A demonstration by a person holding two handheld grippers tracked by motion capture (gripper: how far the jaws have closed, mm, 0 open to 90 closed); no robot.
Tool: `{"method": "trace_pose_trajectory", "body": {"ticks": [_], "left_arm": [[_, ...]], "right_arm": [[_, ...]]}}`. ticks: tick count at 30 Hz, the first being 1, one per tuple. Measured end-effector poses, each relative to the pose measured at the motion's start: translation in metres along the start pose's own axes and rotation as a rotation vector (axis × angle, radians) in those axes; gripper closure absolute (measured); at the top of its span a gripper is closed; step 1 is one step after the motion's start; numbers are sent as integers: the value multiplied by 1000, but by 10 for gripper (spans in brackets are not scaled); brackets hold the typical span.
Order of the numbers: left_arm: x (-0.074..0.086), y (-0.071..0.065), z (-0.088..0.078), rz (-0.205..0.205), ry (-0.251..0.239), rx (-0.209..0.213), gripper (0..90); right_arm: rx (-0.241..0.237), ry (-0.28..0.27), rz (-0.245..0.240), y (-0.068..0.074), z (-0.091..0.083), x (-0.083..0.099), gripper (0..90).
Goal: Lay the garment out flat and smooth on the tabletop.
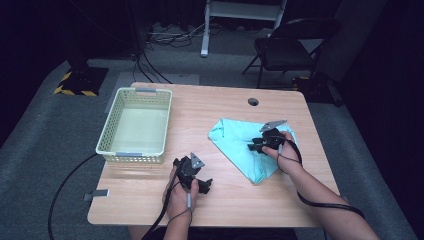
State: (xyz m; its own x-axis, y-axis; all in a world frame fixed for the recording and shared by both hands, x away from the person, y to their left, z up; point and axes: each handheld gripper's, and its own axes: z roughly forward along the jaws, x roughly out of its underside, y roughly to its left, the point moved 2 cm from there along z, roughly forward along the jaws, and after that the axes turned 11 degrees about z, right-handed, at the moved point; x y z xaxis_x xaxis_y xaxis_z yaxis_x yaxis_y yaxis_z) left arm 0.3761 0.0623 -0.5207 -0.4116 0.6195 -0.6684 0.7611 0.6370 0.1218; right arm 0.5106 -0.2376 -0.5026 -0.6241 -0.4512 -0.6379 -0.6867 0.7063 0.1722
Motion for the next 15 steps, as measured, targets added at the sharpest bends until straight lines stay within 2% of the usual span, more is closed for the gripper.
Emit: {"method": "trace_pose_trajectory", "body": {"ticks": [2,4,10,15], "left_arm": [[2,1,-1,-1,-1,-1,3],[2,2,-2,3,2,-5,3],[2,1,-2,-1,2,-3,2],[3,2,-3,-10,2,-14,3]], "right_arm": [[-9,1,7,0,-2,0,768],[-9,-3,-1,2,-4,0,840],[-1,-49,-56,15,-20,-7,852],[-39,-90,-100,35,-37,-15,850]]}}
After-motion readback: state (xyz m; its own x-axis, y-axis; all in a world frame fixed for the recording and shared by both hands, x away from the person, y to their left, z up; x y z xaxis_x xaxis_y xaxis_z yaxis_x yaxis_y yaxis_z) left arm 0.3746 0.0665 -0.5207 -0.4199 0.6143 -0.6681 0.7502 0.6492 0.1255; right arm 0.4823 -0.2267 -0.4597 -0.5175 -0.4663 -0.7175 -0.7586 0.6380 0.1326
